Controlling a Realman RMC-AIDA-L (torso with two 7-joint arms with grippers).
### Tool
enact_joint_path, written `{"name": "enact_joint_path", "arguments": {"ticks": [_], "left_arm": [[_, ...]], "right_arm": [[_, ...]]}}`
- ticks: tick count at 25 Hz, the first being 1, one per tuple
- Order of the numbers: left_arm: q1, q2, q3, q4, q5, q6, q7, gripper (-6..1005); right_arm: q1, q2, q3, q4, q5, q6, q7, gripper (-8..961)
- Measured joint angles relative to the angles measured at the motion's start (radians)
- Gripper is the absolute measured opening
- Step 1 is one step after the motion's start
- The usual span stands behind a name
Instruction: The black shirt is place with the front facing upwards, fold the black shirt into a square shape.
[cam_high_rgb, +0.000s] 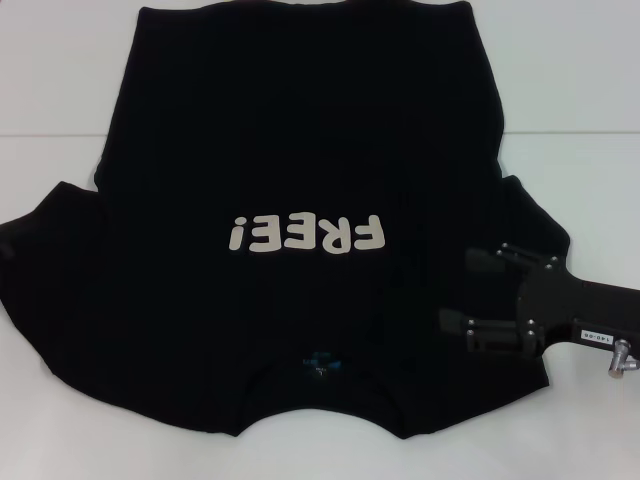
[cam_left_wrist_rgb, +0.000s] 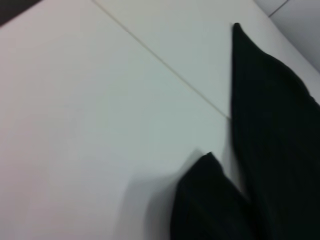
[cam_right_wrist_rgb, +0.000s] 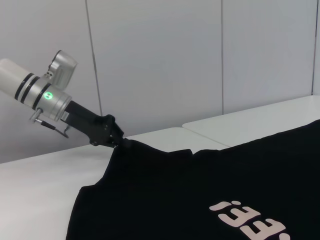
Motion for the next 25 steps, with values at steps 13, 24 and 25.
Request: {"name": "enact_joint_path", "arguments": {"ticks": [13, 24, 25], "left_arm": [[-0.080, -0.057, 0.017, 0.054, -0.097, 0.123, 0.169, 17], [-0.100, -0.123, 0.188, 0.082, -0.097, 0.154, 0.257, 77], [-0.100, -0.128, 0.189, 0.078, -0.099, 0.156, 0.268, 82]], "right_arm": [[-0.008, 0.000, -0.008, 0.002, 0.000, 0.000, 0.025, 941], [-0.010, 0.000, -0.008, 0.004, -0.002, 0.000, 0.040, 942], [-0.010, 0.000, -0.009, 0.005, -0.003, 0.000, 0.040, 942]]}}
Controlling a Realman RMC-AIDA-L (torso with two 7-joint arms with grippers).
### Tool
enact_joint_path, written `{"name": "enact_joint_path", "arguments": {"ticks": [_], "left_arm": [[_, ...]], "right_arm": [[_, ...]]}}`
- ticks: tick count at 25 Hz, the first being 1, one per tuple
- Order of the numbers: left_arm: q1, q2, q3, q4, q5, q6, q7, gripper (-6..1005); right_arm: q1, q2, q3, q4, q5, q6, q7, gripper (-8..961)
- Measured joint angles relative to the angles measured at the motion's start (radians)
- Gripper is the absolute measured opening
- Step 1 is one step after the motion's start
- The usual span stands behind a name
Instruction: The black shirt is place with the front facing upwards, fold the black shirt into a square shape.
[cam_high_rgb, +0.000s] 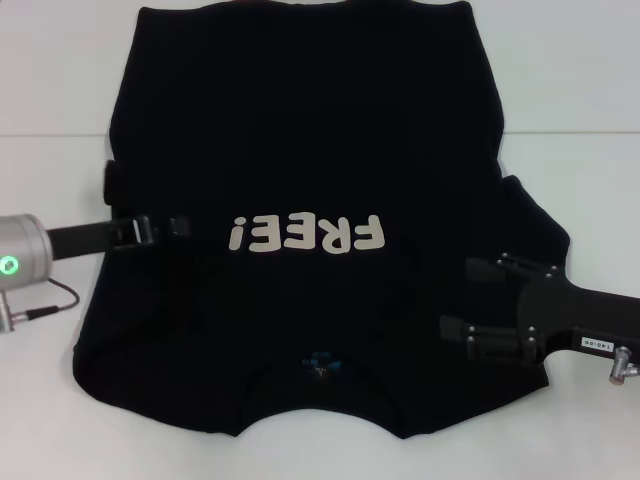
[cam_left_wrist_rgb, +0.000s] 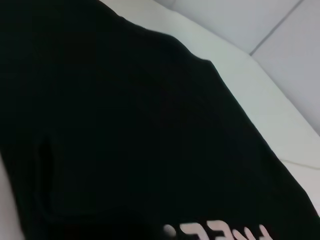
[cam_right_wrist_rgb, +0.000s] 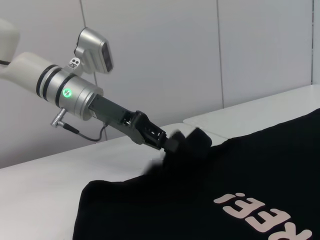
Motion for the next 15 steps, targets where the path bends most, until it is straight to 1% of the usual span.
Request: {"name": "enact_joint_path", "arguments": {"ticks": [1, 3, 4, 6, 7, 8, 9, 12, 15], "left_arm": [[-0.001, -0.005, 0.002, -0.007, -0.001, 0.007, 0.011, 88], [-0.010, -0.006, 0.008, -0.031, -0.003, 0.027, 0.018, 99], [-0.015, -0.004, 0.010, -0.045, -0.003, 0.034, 0.017, 104], [-0.030, 0.013, 0.006, -0.092, -0.006, 0.045, -0.003, 115], [-0.032, 0.017, 0.004, -0.102, -0.008, 0.045, -0.011, 160], [-0.036, 0.029, -0.009, -0.129, -0.016, 0.040, -0.039, 205], [-0.035, 0.036, -0.024, -0.142, -0.023, 0.031, -0.061, 249], [-0.020, 0.043, -0.089, -0.160, -0.040, -0.006, -0.092, 380], [0.001, 0.044, -0.141, -0.166, -0.057, -0.004, -0.055, 502]], "right_arm": [[0.000, 0.000, 0.000, 0.000, 0.000, 0.000, 0.000, 942], [0.000, 0.000, 0.000, 0.000, -0.001, 0.000, 0.000, 942], [0.000, 0.000, 0.000, 0.000, -0.001, 0.000, 0.000, 942], [0.000, 0.000, -0.001, 0.000, -0.002, 0.000, 0.000, 942], [0.000, 0.000, 0.000, 0.000, -0.002, 0.000, 0.000, 942], [0.000, 0.000, 0.000, 0.000, -0.002, 0.000, 0.000, 942], [-0.001, 0.000, 0.000, 0.000, -0.002, 0.000, 0.000, 942], [-0.002, 0.000, 0.002, 0.000, -0.001, 0.000, 0.000, 942], [-0.003, 0.000, 0.022, -0.004, 0.001, 0.000, 0.017, 941]]}}
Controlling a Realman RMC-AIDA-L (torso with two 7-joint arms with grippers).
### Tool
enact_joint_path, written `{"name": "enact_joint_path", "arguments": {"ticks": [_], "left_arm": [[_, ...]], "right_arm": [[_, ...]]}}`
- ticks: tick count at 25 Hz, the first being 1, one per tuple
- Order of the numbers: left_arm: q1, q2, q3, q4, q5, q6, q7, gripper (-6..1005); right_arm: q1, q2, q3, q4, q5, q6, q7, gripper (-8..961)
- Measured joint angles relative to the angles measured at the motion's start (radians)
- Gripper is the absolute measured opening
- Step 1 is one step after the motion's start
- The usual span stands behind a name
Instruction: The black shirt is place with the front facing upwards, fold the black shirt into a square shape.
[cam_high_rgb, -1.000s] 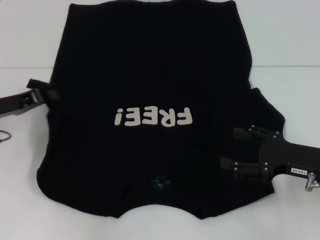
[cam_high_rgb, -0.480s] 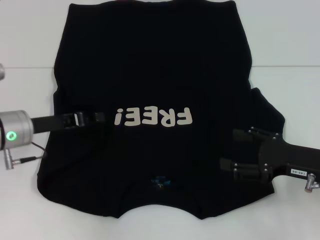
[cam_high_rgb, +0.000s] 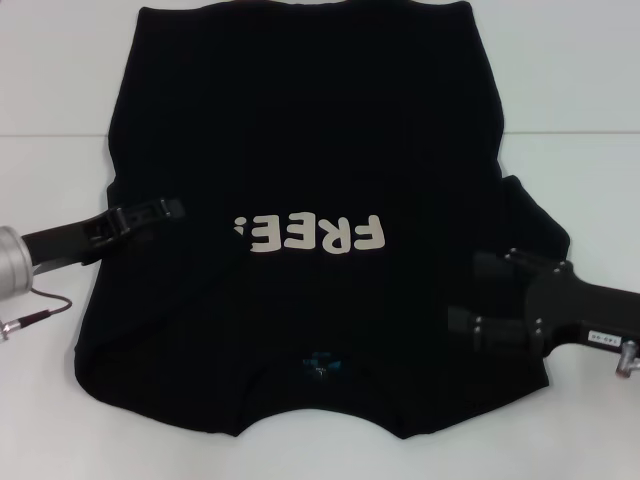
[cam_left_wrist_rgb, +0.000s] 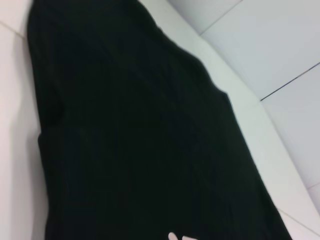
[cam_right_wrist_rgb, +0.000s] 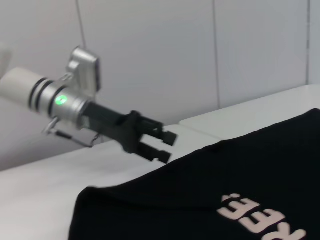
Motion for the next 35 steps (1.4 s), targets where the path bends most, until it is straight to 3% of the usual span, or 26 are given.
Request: {"name": "enact_joint_path", "arguments": {"ticks": [2, 4, 6, 8, 10, 14, 18, 21, 29, 35], "left_arm": [[0.016, 0.003, -0.008, 0.001, -0.024, 0.050, 0.083, 583], [0.033, 0.006, -0.007, 0.013, -0.061, 0.151, 0.226, 782], [0.054, 0.005, -0.006, 0.027, -0.084, 0.275, 0.405, 842], [0.076, -0.001, -0.007, 0.033, -0.091, 0.371, 0.576, 903], [0.097, -0.010, -0.011, 0.034, -0.097, 0.424, 0.708, 963], [0.127, -0.028, -0.006, 0.034, -0.101, 0.498, 0.862, 960], [0.136, -0.036, 0.005, 0.034, -0.084, 0.513, 0.911, 957], [0.138, -0.037, 0.006, 0.034, -0.076, 0.516, 0.918, 954], [0.142, -0.037, 0.010, 0.035, -0.067, 0.497, 0.907, 950], [0.148, -0.040, 0.013, 0.034, -0.066, 0.496, 0.912, 950]], "right_arm": [[-0.001, -0.003, 0.029, -0.012, 0.001, 0.000, 0.061, 941], [-0.001, -0.011, 0.062, -0.049, 0.001, 0.001, 0.202, 939], [-0.001, -0.029, 0.074, -0.099, -0.001, 0.018, 0.374, 934], [-0.001, -0.061, 0.068, -0.140, -0.009, 0.040, 0.564, 929], [0.005, -0.106, 0.051, -0.168, -0.037, 0.052, 0.754, 925], [0.036, -0.200, 0.029, -0.185, -0.153, 0.063, 1.127, 915], [0.085, -0.256, 0.010, -0.187, -0.330, 0.093, 1.400, 906], [0.117, -0.263, 0.004, -0.182, -0.418, 0.127, 1.470, 899], [0.196, -0.246, -0.056, -0.064, -0.434, 0.222, 1.490, 881], [0.232, -0.214, -0.118, -0.009, -0.434, 0.304, 1.492, 867]]}}
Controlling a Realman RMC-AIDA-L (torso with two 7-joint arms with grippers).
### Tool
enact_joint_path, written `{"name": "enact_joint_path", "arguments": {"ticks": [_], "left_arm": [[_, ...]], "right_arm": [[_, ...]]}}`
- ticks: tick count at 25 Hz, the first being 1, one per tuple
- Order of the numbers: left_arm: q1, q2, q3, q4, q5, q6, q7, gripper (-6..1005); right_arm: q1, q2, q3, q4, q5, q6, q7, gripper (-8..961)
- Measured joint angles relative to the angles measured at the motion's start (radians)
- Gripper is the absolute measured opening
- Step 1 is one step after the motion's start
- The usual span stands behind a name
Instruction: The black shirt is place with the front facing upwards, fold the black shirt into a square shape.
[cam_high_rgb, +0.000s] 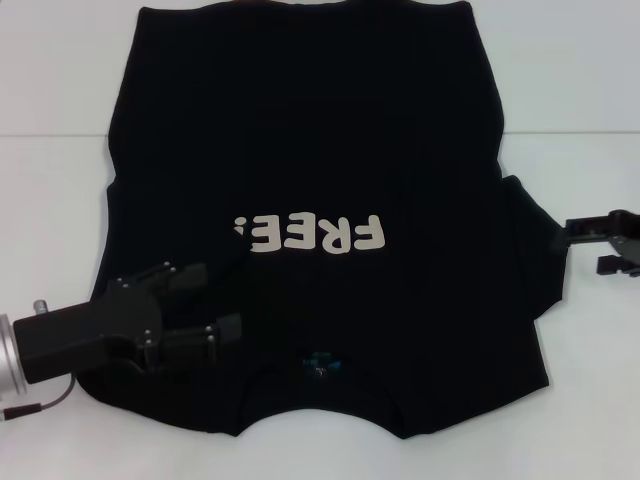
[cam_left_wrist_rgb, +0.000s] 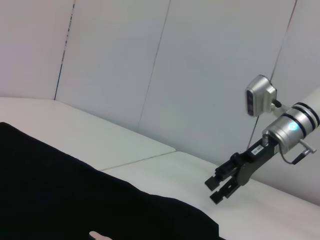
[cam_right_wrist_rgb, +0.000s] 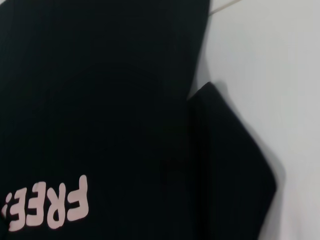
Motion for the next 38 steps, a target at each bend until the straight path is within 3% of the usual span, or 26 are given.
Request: {"name": "enact_joint_path", "arguments": {"ticks": [5, 11, 20, 38], "left_arm": [[0.000, -0.001, 0.001, -0.003, 0.000, 0.000, 0.001, 950], [-0.002, -0.001, 0.001, -0.003, 0.000, -0.001, 0.002, 950], [-0.007, -0.003, 0.001, -0.001, 0.000, -0.005, 0.003, 950], [-0.009, -0.001, 0.001, 0.001, -0.009, -0.006, 0.004, 950]], "right_arm": [[0.008, 0.023, -0.010, 0.015, -0.001, 0.038, 0.001, 855], [0.016, 0.030, -0.011, 0.064, -0.002, 0.081, -0.008, 841], [0.026, 0.061, -0.020, 0.067, -0.002, 0.138, -0.013, 820], [0.038, 0.067, -0.060, 0.058, -0.002, 0.170, -0.005, 778]]}}
